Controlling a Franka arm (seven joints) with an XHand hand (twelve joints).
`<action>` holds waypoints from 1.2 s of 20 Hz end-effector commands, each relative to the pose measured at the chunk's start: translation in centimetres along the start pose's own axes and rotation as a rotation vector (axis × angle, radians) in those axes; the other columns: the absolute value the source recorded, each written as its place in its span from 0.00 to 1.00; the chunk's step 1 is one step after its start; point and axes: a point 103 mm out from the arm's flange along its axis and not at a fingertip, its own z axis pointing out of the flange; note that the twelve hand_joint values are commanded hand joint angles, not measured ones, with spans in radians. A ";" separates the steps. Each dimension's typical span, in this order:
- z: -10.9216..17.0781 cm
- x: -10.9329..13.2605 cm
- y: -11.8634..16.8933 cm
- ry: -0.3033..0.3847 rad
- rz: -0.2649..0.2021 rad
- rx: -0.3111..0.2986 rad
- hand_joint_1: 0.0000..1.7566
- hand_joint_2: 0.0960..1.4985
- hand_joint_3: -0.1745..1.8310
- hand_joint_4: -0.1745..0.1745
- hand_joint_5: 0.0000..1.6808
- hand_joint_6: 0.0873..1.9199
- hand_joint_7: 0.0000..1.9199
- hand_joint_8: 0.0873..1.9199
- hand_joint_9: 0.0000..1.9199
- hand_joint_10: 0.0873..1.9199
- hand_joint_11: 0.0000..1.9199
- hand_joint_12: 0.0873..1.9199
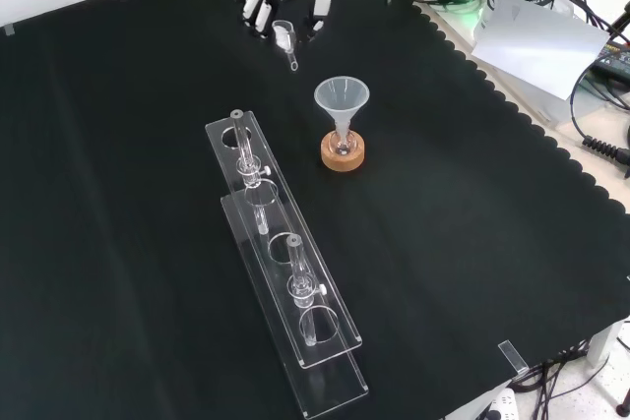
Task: Pour all the NaCl from the weighing funnel into the round-bottom flask.
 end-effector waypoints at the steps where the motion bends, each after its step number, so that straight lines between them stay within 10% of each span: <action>1: -0.9 1.4 -4.1 -0.069 0.038 0.027 0.62 0.39 0.51 1.00 0.65 0.53 0.38 0.30 0.55 0.17 0.40 0.57; 24: -0.8 4.7 -8.4 -0.197 0.032 0.053 0.62 0.39 0.51 1.00 0.65 0.53 0.38 0.30 0.55 0.17 0.40 0.57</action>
